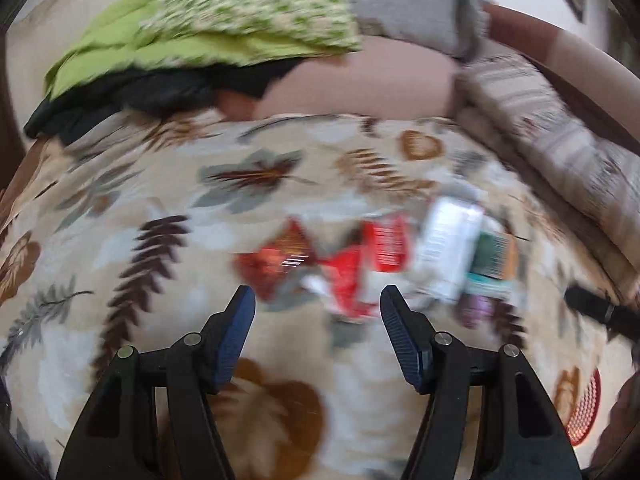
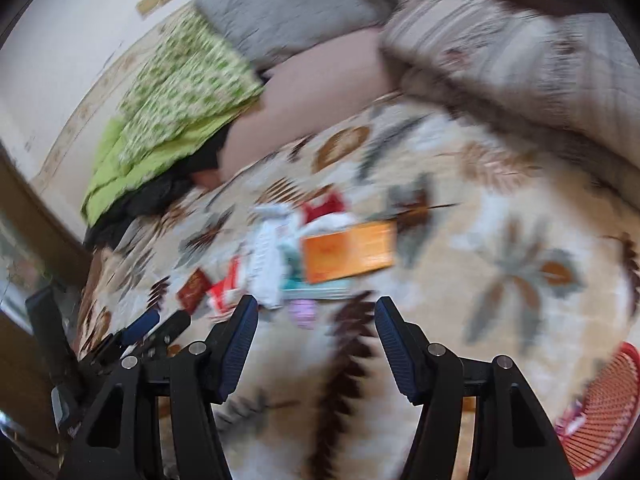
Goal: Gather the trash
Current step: 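Grasp the red candy wrapper with the left tool while the right tool grasps the purple paper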
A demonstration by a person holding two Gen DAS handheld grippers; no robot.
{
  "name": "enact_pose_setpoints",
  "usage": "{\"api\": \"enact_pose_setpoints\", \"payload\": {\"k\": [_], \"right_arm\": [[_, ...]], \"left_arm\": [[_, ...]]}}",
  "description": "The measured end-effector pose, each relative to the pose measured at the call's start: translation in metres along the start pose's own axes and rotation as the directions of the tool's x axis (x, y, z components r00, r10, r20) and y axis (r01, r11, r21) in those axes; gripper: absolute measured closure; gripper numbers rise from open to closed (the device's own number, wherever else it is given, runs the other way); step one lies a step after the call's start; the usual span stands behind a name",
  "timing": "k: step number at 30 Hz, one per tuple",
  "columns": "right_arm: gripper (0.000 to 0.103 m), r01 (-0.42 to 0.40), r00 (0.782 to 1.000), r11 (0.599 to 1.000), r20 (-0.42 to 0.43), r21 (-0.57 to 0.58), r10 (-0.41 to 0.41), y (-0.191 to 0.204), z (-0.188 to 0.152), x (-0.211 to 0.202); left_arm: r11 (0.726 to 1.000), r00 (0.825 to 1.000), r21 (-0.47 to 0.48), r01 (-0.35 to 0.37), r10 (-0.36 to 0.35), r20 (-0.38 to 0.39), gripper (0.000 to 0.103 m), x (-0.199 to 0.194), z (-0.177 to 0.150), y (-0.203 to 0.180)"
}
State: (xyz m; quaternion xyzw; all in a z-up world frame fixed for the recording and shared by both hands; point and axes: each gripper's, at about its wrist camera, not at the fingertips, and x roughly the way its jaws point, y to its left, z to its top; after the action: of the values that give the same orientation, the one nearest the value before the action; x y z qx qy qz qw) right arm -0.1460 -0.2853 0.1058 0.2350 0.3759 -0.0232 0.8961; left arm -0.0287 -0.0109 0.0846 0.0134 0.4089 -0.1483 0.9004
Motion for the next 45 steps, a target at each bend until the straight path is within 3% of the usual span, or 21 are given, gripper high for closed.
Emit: {"api": "enact_pose_setpoints", "payload": {"k": [3,5,7,11,14,16,18,20,21,23,25,30,38,45], "right_arm": [[0.038,-0.057,0.997,0.998,-0.049,-0.023,0.056,0.009,-0.010,0.042],[0.048,-0.024,0.997,0.997,-0.070,-0.075,0.018,0.011,-0.021,0.065],[0.048,0.026,0.992,0.994,-0.118,-0.107,-0.039,0.010,-0.028,0.091],[0.048,0.058,0.987,0.994,-0.143,-0.095,-0.071,0.000,-0.021,0.117],[0.048,0.010,0.981,1.000,-0.193,-0.025,-0.014,-0.013,-0.018,0.132],[0.049,0.017,0.981,0.999,-0.192,-0.037,-0.024,-0.012,-0.015,0.138],[0.058,0.036,0.982,0.997,-0.181,-0.075,-0.049,-0.006,-0.015,0.143],[0.075,0.046,0.983,0.993,-0.171,-0.104,-0.064,0.003,-0.017,0.146],[0.075,0.045,0.984,0.993,-0.166,-0.111,-0.063,0.006,-0.017,0.145],[0.075,0.045,0.985,0.991,-0.161,-0.129,-0.065,0.011,-0.017,0.142],[0.075,0.033,0.986,0.990,-0.157,-0.141,-0.055,0.014,-0.017,0.135],[0.075,-0.002,0.990,0.991,-0.137,-0.136,-0.017,0.014,-0.017,0.116],[0.075,-0.006,0.997,0.995,-0.083,-0.100,-0.002,-0.004,-0.010,0.090],[0.075,0.003,0.999,0.997,-0.050,-0.081,-0.007,-0.018,-0.007,0.072]], "left_arm": [[1.000,1.000,-0.002,0.027,-0.027,-0.008,0.038,0.010,0.005,0.025],[0.999,0.998,0.012,0.052,-0.051,-0.026,0.038,0.020,0.009,0.034],[0.998,0.997,0.034,0.061,-0.059,-0.047,0.038,0.034,0.015,0.036],[0.989,0.994,0.126,0.080,-0.070,-0.083,0.038,0.052,0.017,0.024],[0.976,0.994,0.208,0.070,-0.051,-0.096,0.038,0.064,0.016,0.013],[0.967,0.995,0.250,0.047,-0.022,-0.102,0.038,0.073,0.018,0.010],[0.962,0.995,0.273,0.028,0.000,-0.102,0.038,0.081,0.020,0.009],[0.958,0.993,0.287,0.017,0.016,-0.113,0.038,0.089,0.022,0.008],[0.957,0.994,0.289,0.005,0.028,-0.109,0.038,0.093,0.022,0.009],[0.959,0.992,0.282,-0.011,0.046,-0.120,0.039,0.101,0.021,0.011],[0.963,0.990,0.268,-0.018,0.055,-0.131,0.056,0.109,0.018,0.013],[0.990,0.995,0.138,-0.022,0.035,-0.095,0.067,0.094,0.013,0.023],[1.000,0.998,0.017,0.018,-0.019,0.065,0.068,0.012,0.004,-0.011],[0.999,0.995,-0.004,0.041,-0.040,0.091,0.068,-0.016,-0.018,-0.078]]}}
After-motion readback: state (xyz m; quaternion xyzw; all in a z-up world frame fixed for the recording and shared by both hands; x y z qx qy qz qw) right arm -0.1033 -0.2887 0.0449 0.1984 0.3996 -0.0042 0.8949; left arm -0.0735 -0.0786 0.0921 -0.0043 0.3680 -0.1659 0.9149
